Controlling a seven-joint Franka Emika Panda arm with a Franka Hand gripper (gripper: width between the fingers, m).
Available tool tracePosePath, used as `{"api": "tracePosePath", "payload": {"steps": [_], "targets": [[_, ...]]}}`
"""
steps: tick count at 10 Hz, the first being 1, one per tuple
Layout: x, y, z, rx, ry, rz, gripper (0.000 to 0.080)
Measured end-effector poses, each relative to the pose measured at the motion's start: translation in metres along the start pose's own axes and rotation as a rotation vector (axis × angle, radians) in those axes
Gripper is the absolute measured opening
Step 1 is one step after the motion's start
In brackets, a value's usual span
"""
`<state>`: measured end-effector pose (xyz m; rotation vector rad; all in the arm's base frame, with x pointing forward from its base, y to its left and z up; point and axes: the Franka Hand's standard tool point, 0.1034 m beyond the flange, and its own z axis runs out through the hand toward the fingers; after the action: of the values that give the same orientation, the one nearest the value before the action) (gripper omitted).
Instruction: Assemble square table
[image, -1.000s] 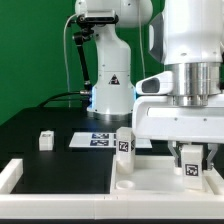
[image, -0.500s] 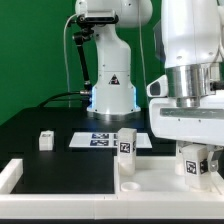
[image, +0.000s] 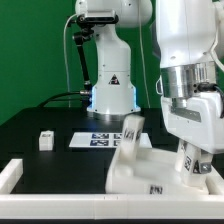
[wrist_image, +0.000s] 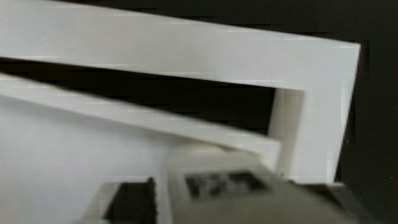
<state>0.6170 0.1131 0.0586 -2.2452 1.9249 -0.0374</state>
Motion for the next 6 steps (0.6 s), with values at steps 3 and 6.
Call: {"api": "tracePosePath", "payload": {"steps": [3,6], "targets": [[-0.0021,0.0001,0.0001,-0.006,0.003,-0.322,0.063],[-0.0065,-0.0004,-0.006,-0.037,0.017,-0.806,0.0649]]}}
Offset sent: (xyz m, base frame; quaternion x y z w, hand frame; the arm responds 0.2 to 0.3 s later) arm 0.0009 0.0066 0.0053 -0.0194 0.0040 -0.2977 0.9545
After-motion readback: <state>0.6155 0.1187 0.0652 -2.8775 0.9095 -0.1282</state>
